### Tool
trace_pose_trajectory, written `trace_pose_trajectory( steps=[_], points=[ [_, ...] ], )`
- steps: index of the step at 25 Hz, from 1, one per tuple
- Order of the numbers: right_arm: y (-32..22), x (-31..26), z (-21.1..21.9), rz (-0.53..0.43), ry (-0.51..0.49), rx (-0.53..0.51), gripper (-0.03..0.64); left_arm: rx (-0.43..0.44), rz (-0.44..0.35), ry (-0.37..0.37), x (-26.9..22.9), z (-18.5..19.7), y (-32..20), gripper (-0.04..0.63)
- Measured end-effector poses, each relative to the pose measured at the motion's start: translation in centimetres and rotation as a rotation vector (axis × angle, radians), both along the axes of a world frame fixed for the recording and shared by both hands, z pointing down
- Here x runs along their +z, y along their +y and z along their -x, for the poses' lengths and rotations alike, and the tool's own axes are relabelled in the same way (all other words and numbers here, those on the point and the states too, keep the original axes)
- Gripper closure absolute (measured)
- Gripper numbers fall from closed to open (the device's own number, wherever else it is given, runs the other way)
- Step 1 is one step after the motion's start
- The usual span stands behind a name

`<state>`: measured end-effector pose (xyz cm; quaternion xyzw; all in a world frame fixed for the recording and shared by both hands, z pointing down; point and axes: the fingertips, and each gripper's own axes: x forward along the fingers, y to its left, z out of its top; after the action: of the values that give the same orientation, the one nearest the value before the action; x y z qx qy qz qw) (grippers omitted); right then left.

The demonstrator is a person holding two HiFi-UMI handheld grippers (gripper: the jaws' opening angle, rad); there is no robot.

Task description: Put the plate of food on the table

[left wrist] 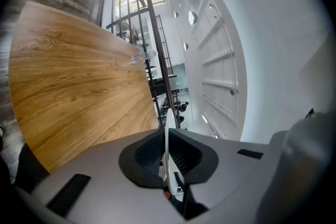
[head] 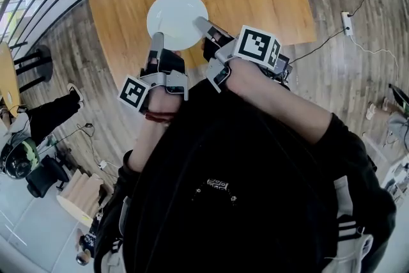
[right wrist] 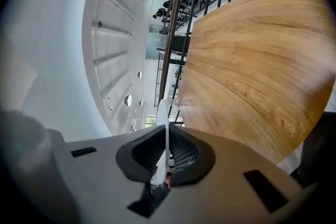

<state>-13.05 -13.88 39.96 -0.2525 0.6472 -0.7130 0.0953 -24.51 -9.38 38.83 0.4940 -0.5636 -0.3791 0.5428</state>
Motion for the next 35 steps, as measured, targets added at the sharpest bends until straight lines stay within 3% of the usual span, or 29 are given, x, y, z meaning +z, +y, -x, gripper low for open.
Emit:
trace_pose_trajectory(
  steps=[9, 16, 26, 35],
  points=[
    [-0.6, -0.7, -0.1, -0.008, -0.025, -0.002, 0.584, -0.012, -0.008, -0.005, -1.0, -0.2, -0.5, 0.577],
    [-0.3, -0.4, 0.5, -0.007, -0.029, -0.013, 0.584, -0.037, 0.028, 0.003, -0.8, 0.4, 0.4, 0.577],
    [-0.5, 0.8, 0.0, -0.056, -0.016, 0.018, 0.584, 0.029, -0.038, 0.035, 0.5, 0.0, -0.4, 0.577],
    [-4.1, 3.8, 0.0, -0.029, 0.024, 0.043, 0.586, 0.089, 0.001, 0.052, 3.7, 0.1, -4.5, 0.577]
  ],
)
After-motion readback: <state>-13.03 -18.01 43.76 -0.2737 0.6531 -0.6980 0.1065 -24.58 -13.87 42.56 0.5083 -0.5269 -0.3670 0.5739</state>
